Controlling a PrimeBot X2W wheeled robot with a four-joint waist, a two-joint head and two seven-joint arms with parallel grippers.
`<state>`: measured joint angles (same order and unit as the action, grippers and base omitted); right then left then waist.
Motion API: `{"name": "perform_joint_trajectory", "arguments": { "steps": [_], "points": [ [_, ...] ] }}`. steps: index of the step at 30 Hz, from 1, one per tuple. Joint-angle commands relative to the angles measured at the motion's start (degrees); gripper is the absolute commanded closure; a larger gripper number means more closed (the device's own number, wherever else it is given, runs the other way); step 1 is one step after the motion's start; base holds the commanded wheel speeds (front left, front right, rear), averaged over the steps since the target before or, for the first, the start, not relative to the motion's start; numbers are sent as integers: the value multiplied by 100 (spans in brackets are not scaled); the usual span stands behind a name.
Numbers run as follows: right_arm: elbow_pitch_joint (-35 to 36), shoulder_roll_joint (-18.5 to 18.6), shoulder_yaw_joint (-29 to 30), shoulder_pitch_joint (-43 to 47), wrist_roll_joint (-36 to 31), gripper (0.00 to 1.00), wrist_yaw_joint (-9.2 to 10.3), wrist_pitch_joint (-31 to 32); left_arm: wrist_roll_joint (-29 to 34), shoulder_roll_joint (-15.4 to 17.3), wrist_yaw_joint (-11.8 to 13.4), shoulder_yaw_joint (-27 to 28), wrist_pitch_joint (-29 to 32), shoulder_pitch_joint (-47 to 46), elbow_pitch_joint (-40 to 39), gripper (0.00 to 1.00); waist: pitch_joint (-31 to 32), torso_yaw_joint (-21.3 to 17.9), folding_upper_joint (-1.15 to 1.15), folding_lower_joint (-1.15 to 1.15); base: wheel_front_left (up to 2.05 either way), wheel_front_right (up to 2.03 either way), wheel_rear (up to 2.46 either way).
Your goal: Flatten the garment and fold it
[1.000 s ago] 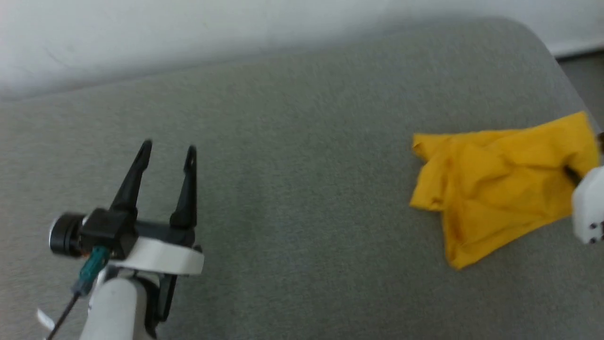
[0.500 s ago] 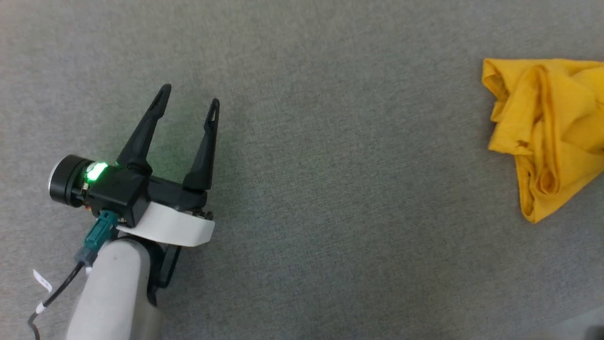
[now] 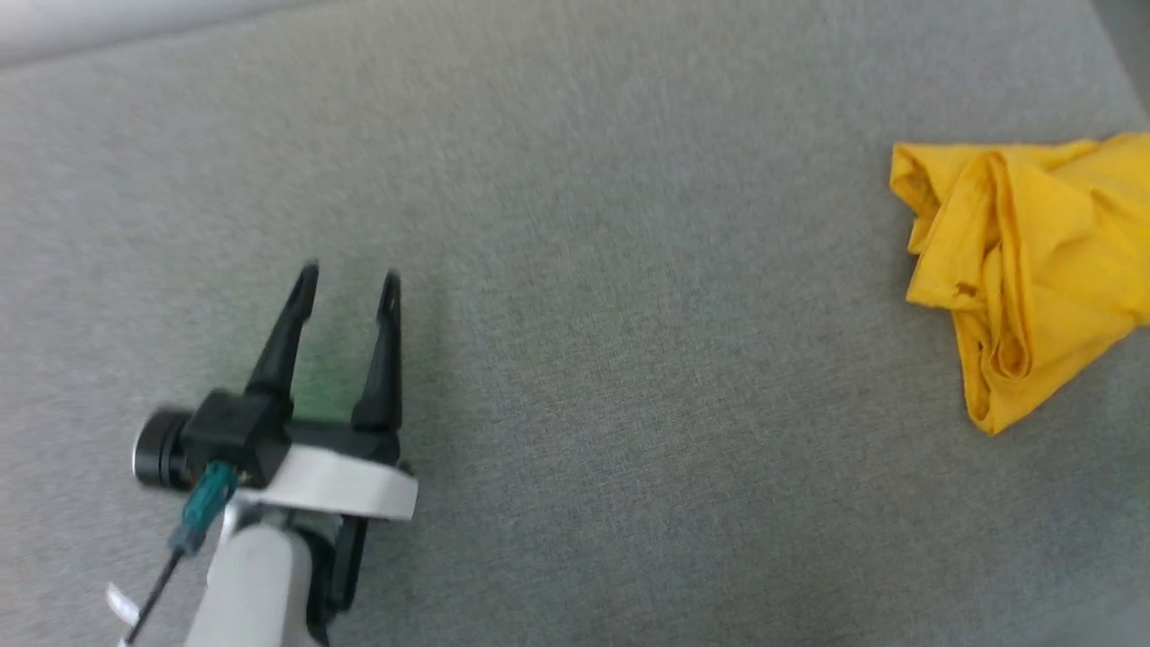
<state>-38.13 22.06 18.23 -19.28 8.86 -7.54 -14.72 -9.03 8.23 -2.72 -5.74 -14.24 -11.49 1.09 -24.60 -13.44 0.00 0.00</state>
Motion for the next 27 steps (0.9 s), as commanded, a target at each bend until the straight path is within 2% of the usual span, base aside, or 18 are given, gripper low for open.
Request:
{"name": "perform_joint_trajectory", "arguments": {
  "steps": [1,7,12,19,27],
  "points": [
    [234,-154,24,183,-55,0,5,-25,-43,-24,50,50,-42,112,21,0,774,407,0,0,0,0,0],
    [1890,-1035,-159,1414,-2,0,5,10,-187,-132,182,217,-68,659,152,0,1422,758,0,0,0,0,0],
    [2811,-1483,-636,2017,37,0,5,473,-221,-150,241,300,-73,970,259,0,1768,1133,0,0,0,0,0],
    [3411,-1755,-1420,2199,79,0,5,712,-296,-65,253,471,-74,1250,520,0,2045,1574,0,0,0,0,0],
    [3992,-1850,-1813,2336,-173,0,5,793,-489,140,205,765,-75,1517,801,0,2298,1711,0,0,0,0,0]
  ]
}}
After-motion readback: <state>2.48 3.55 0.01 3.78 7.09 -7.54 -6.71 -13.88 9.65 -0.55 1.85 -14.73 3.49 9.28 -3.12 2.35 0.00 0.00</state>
